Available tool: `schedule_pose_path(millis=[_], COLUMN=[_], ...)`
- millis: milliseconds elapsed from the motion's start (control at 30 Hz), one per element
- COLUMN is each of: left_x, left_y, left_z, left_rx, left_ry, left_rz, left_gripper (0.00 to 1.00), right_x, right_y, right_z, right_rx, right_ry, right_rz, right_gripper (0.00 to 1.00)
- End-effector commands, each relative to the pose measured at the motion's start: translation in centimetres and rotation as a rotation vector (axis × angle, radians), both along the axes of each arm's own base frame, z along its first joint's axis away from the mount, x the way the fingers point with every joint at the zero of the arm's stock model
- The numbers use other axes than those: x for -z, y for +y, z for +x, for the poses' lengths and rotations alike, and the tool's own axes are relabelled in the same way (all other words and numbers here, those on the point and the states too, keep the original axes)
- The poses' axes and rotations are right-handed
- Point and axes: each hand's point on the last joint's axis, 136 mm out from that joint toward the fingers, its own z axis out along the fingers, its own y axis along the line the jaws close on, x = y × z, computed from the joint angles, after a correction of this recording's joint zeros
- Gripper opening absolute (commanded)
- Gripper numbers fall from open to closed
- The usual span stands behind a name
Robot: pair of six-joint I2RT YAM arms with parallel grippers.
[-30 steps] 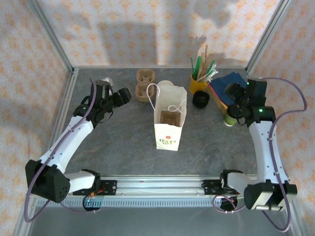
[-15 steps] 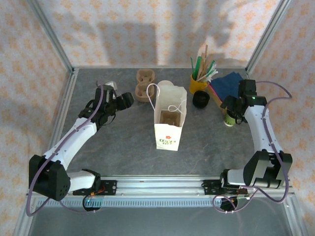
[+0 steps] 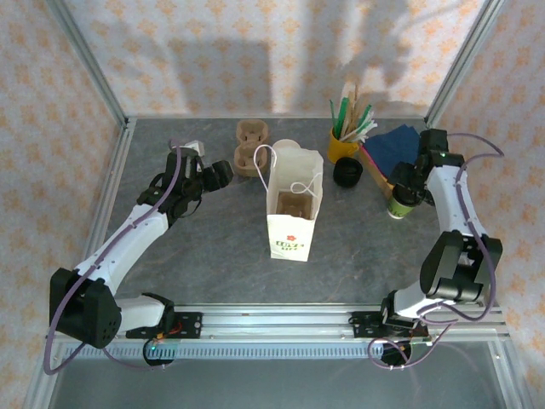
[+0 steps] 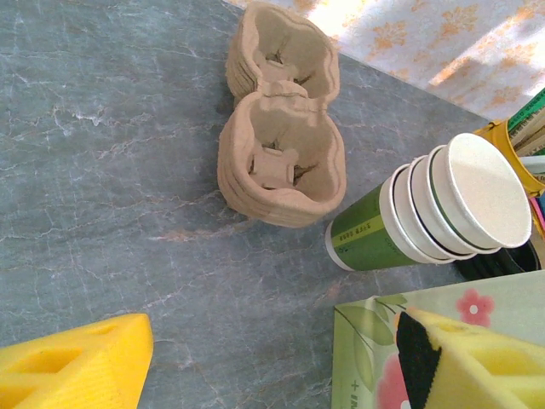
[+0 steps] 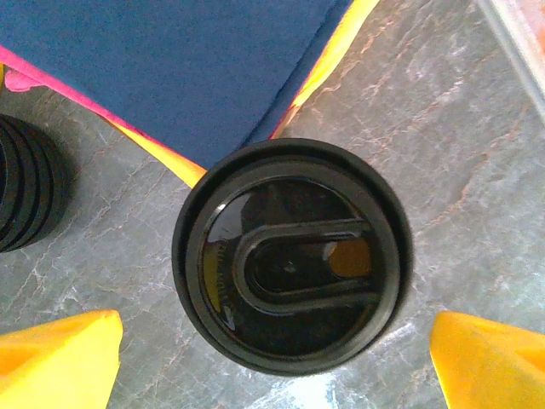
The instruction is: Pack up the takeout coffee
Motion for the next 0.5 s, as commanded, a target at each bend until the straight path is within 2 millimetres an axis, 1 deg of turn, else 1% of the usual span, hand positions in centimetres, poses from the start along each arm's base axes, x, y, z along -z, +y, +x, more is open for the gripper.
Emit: schedule_pose_path(millis=[0, 100, 233, 267, 333, 467], left_x=[-1.6, -1.6, -1.6, -1.7, -1.6, -1.6], left_y=[-0.2, -0.2, -0.1, -0.1, -0.2, -0.1], left_z=[0.4, 0.3, 0.2, 0.2, 0.2, 0.3], left_rx=[0.018, 0.017, 0.014, 0.014, 0.016, 0.013], left_ry=[-0.05, -0.049, -0.051, -0.054, -0.052, -0.053], left_rz=[0.014, 0.012, 0.01, 0.008, 0.007, 0.007], left_gripper=[0.77, 0.77, 0.77, 0.77, 0.77, 0.77], right_x=[-0.4, 0.4, 1.3, 1.5, 1.5, 1.4], right_y=[0.0, -0.2, -0.4, -0.8, -1.0, -0.8], right_z=[0.7, 0.8, 0.8, 0.7, 0.7, 1.0], right_rx=[-0.032, -0.027, -0.01, -0.003, 0.005, 0.001], right_ry=[0.0, 0.037, 0.066, 0.077, 0.088, 0.075], right_rz=[0.014, 0.02, 0.021, 0.008, 0.003, 0.018], right_gripper=[0.93, 0.92, 0.9, 0.89, 0.88, 0.84])
